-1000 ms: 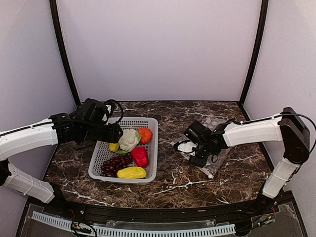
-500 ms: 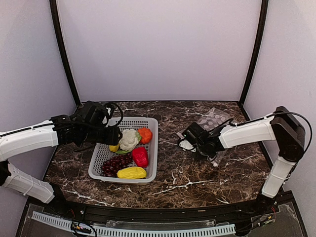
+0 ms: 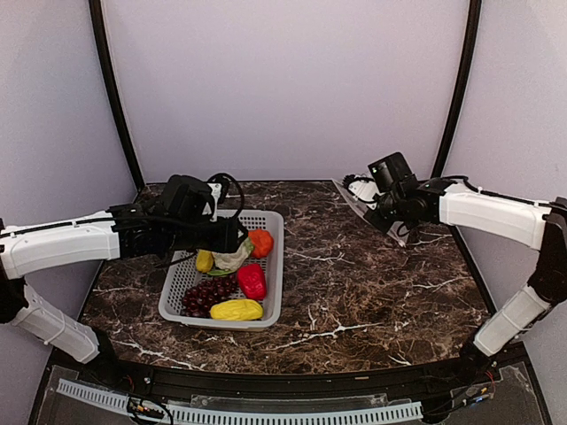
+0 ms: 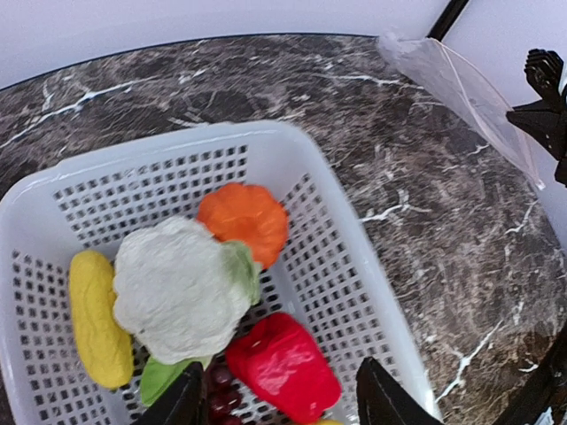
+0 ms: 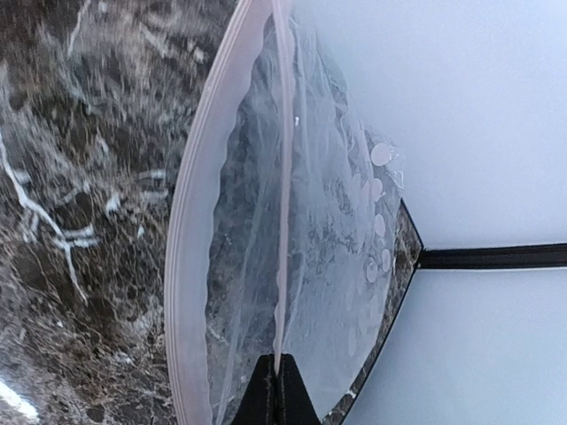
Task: Place the food in the zip-top bag and seal the zipper
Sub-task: Pick up the zipper food storage bag from the center of the board, then adjust the zipper food storage bag.
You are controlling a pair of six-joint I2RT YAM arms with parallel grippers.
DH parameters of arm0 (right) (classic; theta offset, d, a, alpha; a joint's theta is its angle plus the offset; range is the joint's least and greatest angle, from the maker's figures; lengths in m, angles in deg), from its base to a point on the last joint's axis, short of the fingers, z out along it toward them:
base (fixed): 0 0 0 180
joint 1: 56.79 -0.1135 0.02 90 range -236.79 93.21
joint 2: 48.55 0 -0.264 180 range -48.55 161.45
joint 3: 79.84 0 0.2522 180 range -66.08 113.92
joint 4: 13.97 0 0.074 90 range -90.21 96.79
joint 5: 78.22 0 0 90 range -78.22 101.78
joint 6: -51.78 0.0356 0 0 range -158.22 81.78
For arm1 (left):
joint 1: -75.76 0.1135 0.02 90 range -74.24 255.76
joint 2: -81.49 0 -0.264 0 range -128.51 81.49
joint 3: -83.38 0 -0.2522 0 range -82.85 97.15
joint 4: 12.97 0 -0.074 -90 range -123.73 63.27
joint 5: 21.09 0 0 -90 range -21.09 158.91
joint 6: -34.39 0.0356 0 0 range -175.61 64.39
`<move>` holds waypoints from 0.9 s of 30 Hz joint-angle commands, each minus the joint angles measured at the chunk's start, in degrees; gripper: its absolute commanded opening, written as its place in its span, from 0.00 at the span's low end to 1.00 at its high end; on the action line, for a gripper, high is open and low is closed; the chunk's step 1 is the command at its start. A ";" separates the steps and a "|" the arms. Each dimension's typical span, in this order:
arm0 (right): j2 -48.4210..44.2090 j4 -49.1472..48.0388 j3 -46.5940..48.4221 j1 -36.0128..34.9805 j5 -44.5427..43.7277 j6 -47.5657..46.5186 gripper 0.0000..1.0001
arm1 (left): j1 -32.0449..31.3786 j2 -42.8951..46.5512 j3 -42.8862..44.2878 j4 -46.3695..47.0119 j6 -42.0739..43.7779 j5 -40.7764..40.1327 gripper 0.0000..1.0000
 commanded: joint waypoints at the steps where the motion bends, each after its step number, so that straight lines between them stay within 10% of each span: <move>1: -5.05 1.80 2.81 0.19 9.33 2.52 0.00 | -4.08 -3.66 5.45 8.80 0.22 0.21 0.57; 12: -9.19 1.70 1.93 0.14 29.57 8.86 0.00 | -12.17 -18.18 15.62 26.03 -8.59 -3.01 0.56; 27: -9.70 2.41 2.69 0.12 37.98 12.21 0.00 | -13.01 -33.01 28.79 24.70 -22.32 -9.40 0.53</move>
